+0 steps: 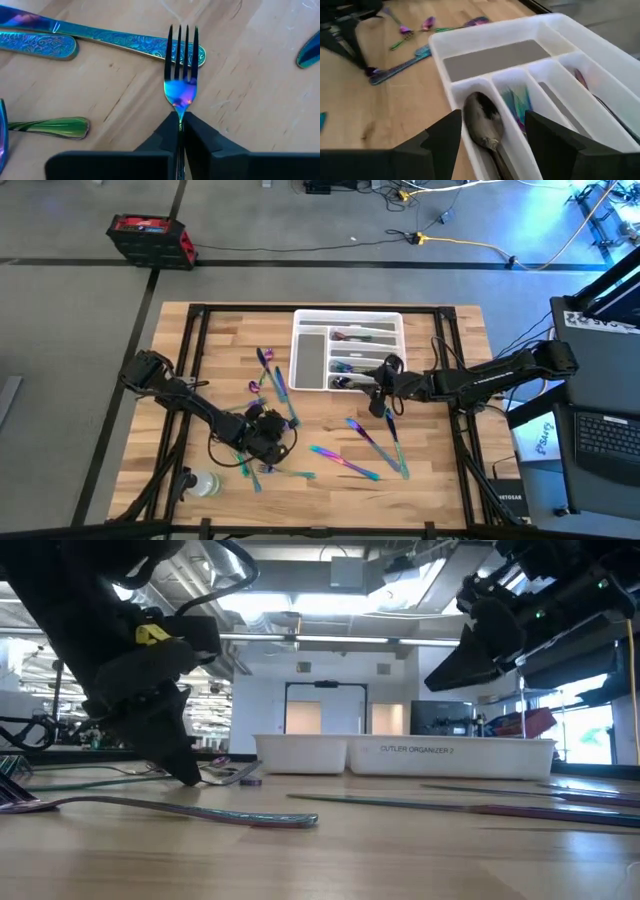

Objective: Sort silverware
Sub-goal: Put the blue fork into the tray organizer

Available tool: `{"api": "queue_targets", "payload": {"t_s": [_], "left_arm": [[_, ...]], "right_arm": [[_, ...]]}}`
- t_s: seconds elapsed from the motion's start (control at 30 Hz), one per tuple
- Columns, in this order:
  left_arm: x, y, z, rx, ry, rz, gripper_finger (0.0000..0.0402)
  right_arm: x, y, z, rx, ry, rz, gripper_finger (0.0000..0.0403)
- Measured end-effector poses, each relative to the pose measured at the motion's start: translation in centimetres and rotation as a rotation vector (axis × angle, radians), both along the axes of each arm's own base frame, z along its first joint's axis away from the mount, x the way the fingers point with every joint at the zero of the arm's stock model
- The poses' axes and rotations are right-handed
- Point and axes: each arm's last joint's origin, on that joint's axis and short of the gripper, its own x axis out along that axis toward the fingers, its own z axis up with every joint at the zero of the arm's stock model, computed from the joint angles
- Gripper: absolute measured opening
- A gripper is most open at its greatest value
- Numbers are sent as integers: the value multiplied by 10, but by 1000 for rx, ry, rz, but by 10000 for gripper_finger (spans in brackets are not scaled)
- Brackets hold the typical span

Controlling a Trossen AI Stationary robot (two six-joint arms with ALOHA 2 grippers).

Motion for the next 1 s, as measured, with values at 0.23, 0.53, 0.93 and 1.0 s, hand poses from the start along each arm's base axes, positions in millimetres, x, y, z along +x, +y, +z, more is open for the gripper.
{"api": "queue_targets", "payload": {"t_s": [0.23, 0.53, 0.93, 1.0], "left_arm": [[21, 2, 17, -46, -58, 54, 1], [58, 14, 67, -81, -291, 213, 0], [102, 67, 124, 34, -774, 553, 0], [106, 78, 131, 42, -879, 634, 0]], "right_arm": [[10, 20, 27, -164, -52, 56, 175], [-2, 47, 51, -425, 13, -220, 172], [-10, 79, 49, -332, -82, -221, 172], [-10, 85, 46, -347, -101, -245, 172]]}}
